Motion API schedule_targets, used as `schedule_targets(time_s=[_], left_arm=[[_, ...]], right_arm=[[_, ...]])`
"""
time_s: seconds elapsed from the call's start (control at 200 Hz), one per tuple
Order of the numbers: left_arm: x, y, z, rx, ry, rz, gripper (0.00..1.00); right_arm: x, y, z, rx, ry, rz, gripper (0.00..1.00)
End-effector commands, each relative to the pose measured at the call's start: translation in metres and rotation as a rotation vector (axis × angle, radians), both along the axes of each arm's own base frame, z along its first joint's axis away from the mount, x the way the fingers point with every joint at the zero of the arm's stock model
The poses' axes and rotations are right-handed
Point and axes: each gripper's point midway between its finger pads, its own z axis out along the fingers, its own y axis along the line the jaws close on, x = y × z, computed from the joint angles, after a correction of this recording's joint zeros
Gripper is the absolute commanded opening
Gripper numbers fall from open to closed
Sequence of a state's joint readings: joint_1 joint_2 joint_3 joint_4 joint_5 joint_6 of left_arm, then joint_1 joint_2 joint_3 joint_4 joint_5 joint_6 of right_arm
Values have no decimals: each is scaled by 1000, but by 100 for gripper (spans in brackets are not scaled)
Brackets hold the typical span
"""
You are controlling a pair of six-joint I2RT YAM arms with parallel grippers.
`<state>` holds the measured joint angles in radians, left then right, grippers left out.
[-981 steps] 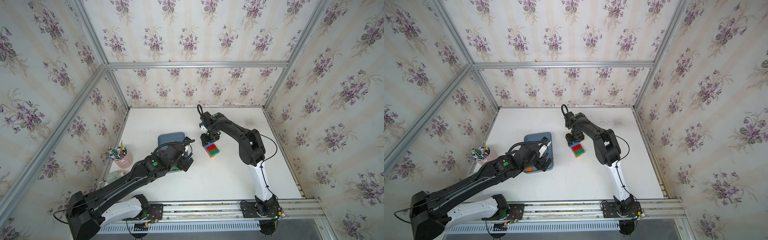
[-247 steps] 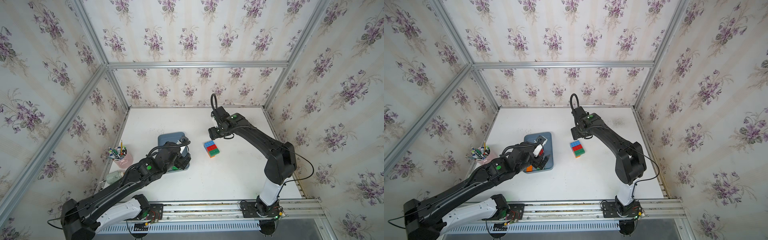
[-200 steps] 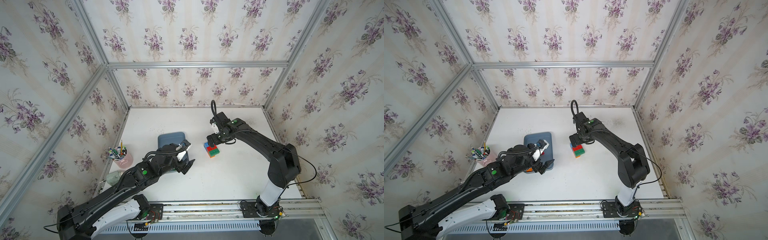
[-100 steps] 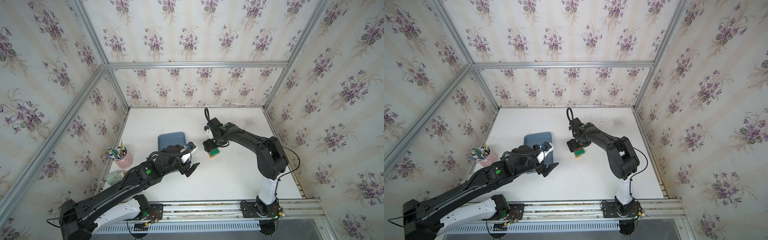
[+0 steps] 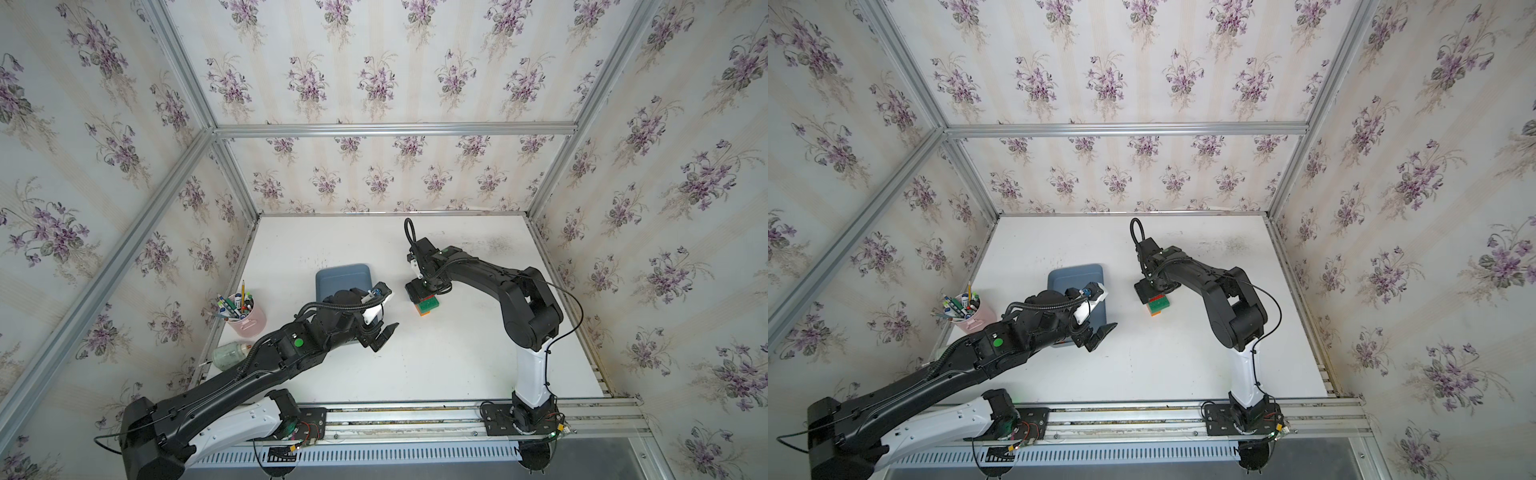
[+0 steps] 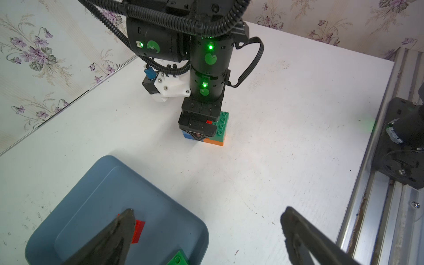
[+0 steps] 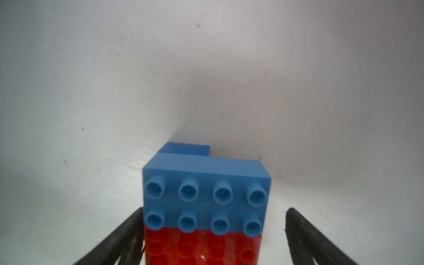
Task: Assemble a rectangle with lego
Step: Move the lego brick at the center of the board.
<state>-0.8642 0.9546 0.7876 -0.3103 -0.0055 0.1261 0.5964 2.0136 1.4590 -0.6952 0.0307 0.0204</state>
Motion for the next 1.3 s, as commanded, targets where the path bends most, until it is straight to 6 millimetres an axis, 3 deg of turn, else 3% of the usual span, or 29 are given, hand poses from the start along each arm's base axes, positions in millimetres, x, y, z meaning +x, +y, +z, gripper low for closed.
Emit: schedule_targets(time_s=[0.0, 0.325, 0.954, 0.979, 1.294], left_arm=[[5, -1, 4, -18, -13, 17, 100], [6, -3, 6, -22, -15, 16, 100], [8, -10, 2, -20, 7, 11, 100], [9, -10, 2, -19, 7, 11, 100], [7, -13, 3, -28, 10, -4, 100]], right_arm=[[5, -1, -4, -23, -16, -2, 93], [7, -16, -8, -86, -50, -34, 90], [6, -46, -8, -96, -57, -156, 70], [13, -61, -7, -99, -56, -201, 69], [12, -118, -14, -134, -53, -381, 67]])
